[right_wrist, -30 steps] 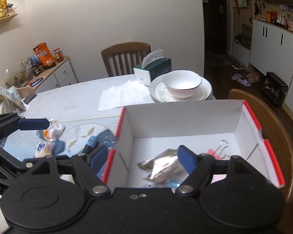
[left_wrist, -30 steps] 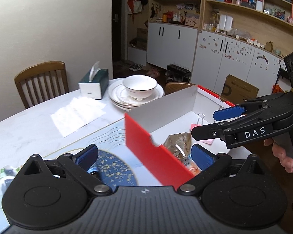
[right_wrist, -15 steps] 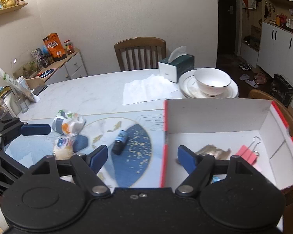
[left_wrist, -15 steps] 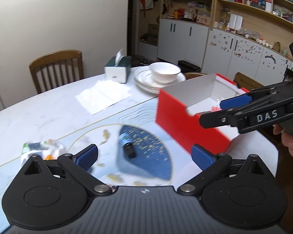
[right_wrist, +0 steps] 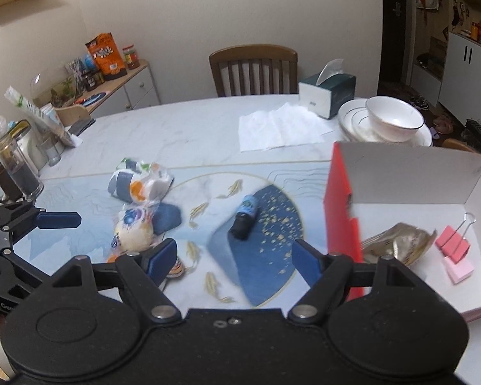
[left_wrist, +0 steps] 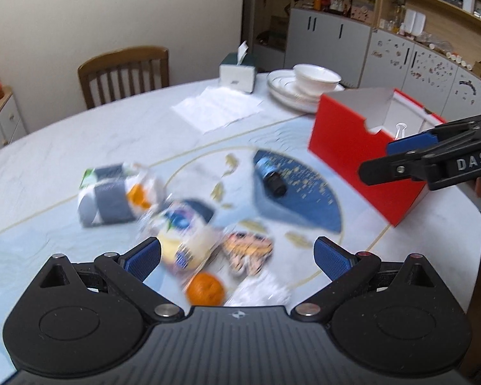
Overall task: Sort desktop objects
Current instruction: 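Move both tools back over the cluttered table, then grasp the orange with the left tool while the right tool grasps the bead bag, then carry the orange and bead bag with both tools into the red box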
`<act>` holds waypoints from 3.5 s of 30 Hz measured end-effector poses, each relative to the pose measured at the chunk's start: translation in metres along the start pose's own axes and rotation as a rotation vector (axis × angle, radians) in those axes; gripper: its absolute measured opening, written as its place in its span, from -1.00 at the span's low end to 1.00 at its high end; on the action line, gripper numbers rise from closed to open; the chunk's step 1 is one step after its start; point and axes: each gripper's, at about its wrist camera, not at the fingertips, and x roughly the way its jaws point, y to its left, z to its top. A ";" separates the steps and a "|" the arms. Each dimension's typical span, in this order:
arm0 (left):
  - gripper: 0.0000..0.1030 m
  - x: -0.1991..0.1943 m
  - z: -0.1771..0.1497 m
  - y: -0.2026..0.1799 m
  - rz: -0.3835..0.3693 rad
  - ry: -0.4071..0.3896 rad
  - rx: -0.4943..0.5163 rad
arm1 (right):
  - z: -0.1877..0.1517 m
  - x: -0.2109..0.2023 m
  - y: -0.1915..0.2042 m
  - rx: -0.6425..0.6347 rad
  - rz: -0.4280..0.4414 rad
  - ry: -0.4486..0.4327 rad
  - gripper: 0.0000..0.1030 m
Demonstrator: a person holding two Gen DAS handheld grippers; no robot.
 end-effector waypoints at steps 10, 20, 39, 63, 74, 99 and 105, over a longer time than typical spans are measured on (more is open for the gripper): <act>0.98 0.013 -0.017 0.026 0.033 0.051 -0.027 | -0.016 0.013 0.028 -0.033 -0.002 0.033 0.52; 0.92 0.036 -0.028 0.042 0.007 0.144 -0.082 | -0.042 0.028 0.064 -0.125 0.027 0.095 0.52; 0.34 0.059 -0.020 0.047 -0.046 0.224 -0.206 | -0.060 0.078 0.109 -0.231 0.044 0.127 0.48; -0.35 0.056 -0.024 0.051 -0.075 0.234 -0.284 | -0.059 0.092 0.104 -0.230 0.069 0.160 -0.25; -0.36 0.046 -0.032 0.045 -0.104 0.242 -0.292 | -0.068 0.077 0.093 -0.213 0.061 0.161 -0.35; -0.36 0.012 0.003 -0.001 -0.162 0.177 -0.191 | -0.039 0.005 0.029 -0.058 0.033 0.038 -0.36; -0.36 0.006 0.023 -0.018 -0.172 0.139 -0.149 | -0.021 -0.022 -0.001 -0.032 0.006 -0.009 -0.36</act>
